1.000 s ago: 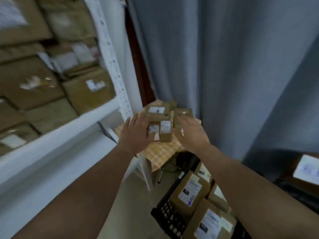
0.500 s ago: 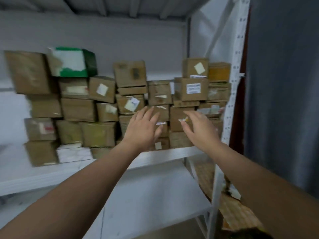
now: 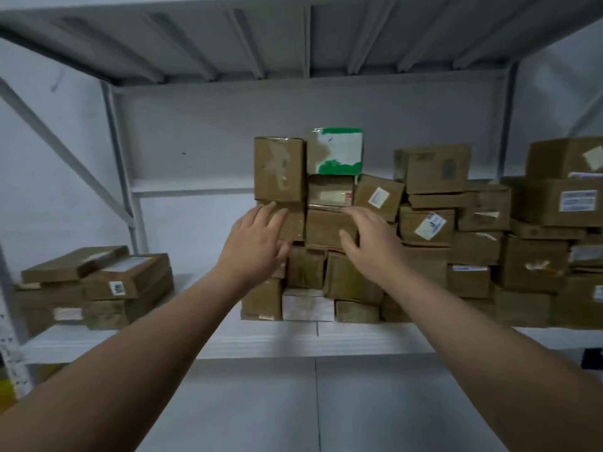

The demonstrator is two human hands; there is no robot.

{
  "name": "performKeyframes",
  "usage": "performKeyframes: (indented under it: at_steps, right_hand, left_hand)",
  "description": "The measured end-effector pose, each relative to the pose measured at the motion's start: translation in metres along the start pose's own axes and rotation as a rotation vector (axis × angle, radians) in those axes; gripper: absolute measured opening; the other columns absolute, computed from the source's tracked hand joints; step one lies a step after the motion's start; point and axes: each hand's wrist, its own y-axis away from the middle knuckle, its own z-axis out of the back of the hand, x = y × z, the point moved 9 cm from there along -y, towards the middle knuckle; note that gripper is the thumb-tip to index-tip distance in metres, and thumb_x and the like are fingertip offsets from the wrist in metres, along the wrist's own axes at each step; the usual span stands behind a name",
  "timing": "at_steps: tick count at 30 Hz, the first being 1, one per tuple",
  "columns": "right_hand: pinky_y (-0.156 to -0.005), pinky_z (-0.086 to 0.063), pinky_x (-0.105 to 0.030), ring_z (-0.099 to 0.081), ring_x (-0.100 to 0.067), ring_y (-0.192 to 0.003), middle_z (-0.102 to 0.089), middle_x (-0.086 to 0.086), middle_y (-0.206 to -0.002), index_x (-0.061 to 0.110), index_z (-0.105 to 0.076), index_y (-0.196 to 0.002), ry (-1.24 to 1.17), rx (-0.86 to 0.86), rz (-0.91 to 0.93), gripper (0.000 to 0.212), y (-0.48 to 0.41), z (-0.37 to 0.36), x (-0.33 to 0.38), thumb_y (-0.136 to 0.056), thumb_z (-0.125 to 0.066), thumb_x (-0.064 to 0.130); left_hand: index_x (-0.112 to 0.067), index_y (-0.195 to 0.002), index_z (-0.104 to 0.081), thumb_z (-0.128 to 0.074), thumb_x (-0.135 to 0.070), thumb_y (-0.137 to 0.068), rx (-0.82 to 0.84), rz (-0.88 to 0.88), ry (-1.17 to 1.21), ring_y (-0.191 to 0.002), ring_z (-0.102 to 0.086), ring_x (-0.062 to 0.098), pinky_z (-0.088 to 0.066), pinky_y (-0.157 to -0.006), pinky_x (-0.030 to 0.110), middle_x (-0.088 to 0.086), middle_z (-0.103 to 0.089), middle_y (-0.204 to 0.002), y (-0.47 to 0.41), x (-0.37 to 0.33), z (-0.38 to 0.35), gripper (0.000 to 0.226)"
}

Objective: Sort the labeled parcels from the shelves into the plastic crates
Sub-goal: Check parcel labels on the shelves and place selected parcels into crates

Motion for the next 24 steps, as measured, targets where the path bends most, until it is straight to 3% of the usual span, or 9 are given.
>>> performKeyframes:
  at_steps: [9, 18, 21, 24]
  right_hand:
    - [-0.113, -0.026, -0.038, -0.032, -0.020, -0.137, -0.041, -0.003, -0.147, 0.015, -0.041, -0.141, 0.148, -0.126, 0.082, 0.047, -0.100, 0.012, 0.056, -0.096, -0.047, 0.023]
    - [-0.118, 0.007, -0.050, 0.000, -0.028, -0.148, -0.007, -0.007, -0.161, 0.032, -0.022, -0.150, 0.469, -0.135, -0.002, 0.067, -0.167, 0.013, 0.021, -0.091, -0.054, 0.033]
    - [-0.117, 0.010, -0.052, 0.002, -0.028, -0.148, -0.005, -0.007, -0.161, 0.032, -0.019, -0.150, 0.499, -0.161, 0.043, 0.068, -0.180, 0.005, 0.017, -0.091, -0.053, 0.034]
    - [-0.117, 0.010, -0.050, -0.002, -0.027, -0.148, -0.010, -0.008, -0.160, 0.031, -0.021, -0.150, 0.500, -0.188, 0.081, 0.065, -0.187, -0.002, 0.014, -0.092, -0.051, 0.034]
  left_hand:
    - [-0.012, -0.147, -0.028, -0.050, -0.043, -0.094, -0.129, -0.053, -0.034, -0.137, -0.032, 0.032, -0.033, -0.109, 0.042, 0.015, -0.032, -0.150, -0.078, 0.063, 0.034, 0.065]
    - [-0.034, -0.152, -0.001, -0.044, -0.084, -0.072, -0.064, 0.136, 0.072, -0.145, 0.001, 0.040, -0.017, -0.112, 0.064, 0.008, 0.010, -0.160, -0.177, 0.054, -0.012, 0.103]
    - [-0.033, -0.151, -0.007, -0.045, -0.085, -0.071, -0.113, 0.142, 0.037, -0.145, 0.005, 0.038, -0.012, -0.111, 0.065, 0.008, 0.009, -0.160, -0.191, 0.051, -0.028, 0.102]
    - [-0.030, -0.144, -0.025, -0.055, -0.074, -0.073, -0.232, 0.151, 0.074, -0.143, -0.005, 0.034, -0.022, -0.109, 0.059, 0.009, -0.007, -0.157, -0.191, 0.054, -0.030, 0.089]
